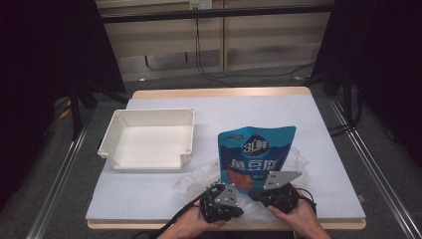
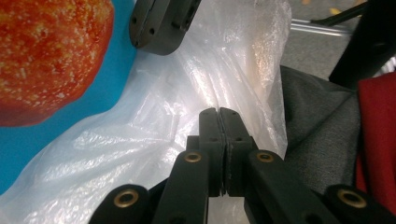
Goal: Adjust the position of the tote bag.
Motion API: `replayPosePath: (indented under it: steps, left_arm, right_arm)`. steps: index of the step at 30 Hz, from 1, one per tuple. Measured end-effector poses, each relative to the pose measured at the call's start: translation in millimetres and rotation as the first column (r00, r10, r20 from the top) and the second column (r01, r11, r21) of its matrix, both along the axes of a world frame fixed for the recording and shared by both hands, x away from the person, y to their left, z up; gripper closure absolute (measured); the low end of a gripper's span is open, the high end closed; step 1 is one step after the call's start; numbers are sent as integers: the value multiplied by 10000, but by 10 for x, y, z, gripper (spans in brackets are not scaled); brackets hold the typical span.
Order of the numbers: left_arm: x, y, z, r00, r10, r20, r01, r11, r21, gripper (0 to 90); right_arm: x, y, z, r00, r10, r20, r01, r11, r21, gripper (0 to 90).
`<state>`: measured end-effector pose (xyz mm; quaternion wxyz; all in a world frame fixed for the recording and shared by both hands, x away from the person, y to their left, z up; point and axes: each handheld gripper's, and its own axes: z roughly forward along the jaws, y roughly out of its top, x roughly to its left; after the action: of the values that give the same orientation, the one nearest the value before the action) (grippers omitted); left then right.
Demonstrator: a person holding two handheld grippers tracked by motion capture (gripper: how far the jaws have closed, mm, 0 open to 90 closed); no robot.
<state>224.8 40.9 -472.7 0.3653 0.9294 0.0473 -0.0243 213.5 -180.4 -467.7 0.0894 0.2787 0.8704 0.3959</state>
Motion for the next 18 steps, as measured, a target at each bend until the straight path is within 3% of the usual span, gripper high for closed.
replayPosePath:
  steps: [2, 4, 6, 7, 9, 10, 14, 16, 18]
  left_arm:
    - [33, 9, 20, 9996, -87, -252, 89, 9999, 52, 880]
    - [73, 32, 24, 9996, 167, -230, -174, 9994, -284, 851]
    - [144, 94, 71, 9964, 845, -63, -846, 9961, -232, 831]
    - [160, 114, 70, 9939, 1087, -191, -1098, 9919, -640, 812]
    - [221, 159, 100, 9903, 1379, -199, -1390, 9874, -758, 820]
    - [256, 181, 99, 9847, 1722, -262, -1738, 9812, -837, 827]
    - [363, 218, 49, 9735, 2257, -370, -2279, 9712, -700, 848]
    - [377, 200, 1, 9744, 2232, -254, -2243, 9727, -599, 840]
    - [374, 187, -21, 9784, 2064, -52, -2064, 9785, -16, 819]
  right_arm:
    - [21, 6, -36, 9999, -141, -16, 141, 9994, -310, 900]
    - [38, -4, -79, 9993, -341, -145, 333, 9981, -519, 900]
    - [36, -14, -98, 9987, -350, -368, 332, 9983, -470, 900]
    - [29, -20, -96, 9988, -345, -343, 326, 9981, -528, 900]
    - [2, -42, -101, 9989, -238, -401, 221, 9988, -434, 900]
    - [-15, -50, -99, 9989, -207, -426, 188, 9989, -440, 900]
    - [-119, -110, -95, 9985, 122, -541, -143, 9991, -389, 900]
    - [-157, -139, -90, 9981, 138, -602, -163, 9990, -416, 900]
    - [-186, -164, -87, 9981, 219, -576, -246, 9987, -457, 900]
